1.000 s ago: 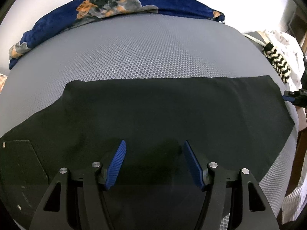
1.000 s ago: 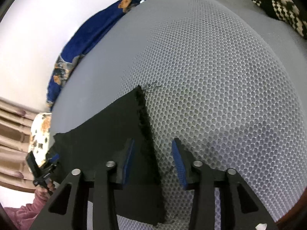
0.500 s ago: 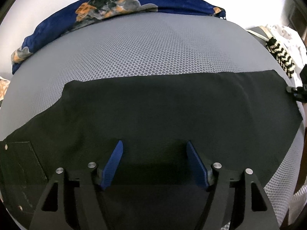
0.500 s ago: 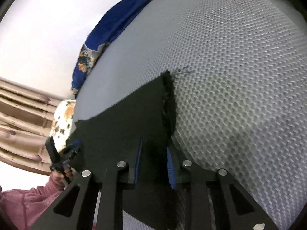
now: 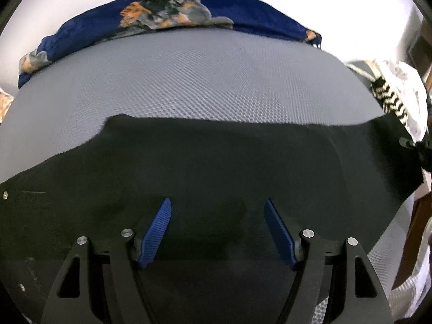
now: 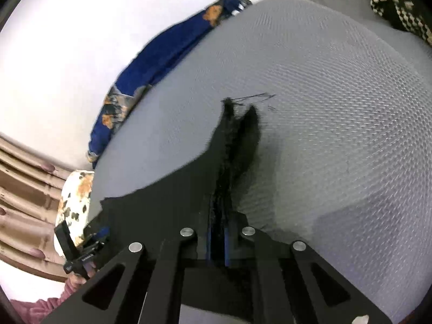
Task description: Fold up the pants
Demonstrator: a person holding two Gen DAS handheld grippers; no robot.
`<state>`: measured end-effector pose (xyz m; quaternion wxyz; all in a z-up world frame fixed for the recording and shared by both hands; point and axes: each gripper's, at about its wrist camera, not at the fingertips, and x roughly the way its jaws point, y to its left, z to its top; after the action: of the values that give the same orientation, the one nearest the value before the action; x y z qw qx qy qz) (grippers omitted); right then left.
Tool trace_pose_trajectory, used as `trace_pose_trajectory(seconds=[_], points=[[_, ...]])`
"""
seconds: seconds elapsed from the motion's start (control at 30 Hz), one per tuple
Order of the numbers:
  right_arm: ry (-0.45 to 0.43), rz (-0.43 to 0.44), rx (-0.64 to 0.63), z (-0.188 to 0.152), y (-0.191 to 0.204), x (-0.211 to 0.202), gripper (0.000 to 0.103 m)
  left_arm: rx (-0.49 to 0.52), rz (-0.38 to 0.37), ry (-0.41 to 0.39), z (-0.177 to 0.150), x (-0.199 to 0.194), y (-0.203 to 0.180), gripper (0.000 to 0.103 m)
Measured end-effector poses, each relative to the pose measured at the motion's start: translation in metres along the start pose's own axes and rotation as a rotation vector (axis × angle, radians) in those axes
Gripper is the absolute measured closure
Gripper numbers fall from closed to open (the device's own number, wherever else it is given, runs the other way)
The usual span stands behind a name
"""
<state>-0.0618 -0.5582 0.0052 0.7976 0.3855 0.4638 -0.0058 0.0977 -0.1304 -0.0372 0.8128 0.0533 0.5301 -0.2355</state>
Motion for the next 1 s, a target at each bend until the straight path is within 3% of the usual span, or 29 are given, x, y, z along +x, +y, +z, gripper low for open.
trace_pose_trajectory(seconds=[0.2,0.37,0.63,0.9,1.0], points=[[0.024,0.035,0.022,-0.011,0.045,0.012,0.096,-0.063,0.003,-0.047,-0.001,-0.024,0.034,0.031],[0.066,0.078,-0.039,-0.026,0.099,0.039,0.096,-0.123,0.004,-0.071,-0.009,-0.040,0.067,0.031],[0.221,0.115,-0.144,-0.055,0.177,0.119,0.096,-0.170,0.010,-0.112,-0.021,-0.066,0.107,0.031],[0.364,0.087,-0.266,-0.091,0.239,0.205,0.095,-0.213,-0.010,-0.133,-0.041,-0.073,0.132,0.031],[0.393,0.015,-0.339,-0.109,0.254,0.231,0.090,-0.232,-0.014,-0.159,-0.044,-0.077,0.137,0.031]])
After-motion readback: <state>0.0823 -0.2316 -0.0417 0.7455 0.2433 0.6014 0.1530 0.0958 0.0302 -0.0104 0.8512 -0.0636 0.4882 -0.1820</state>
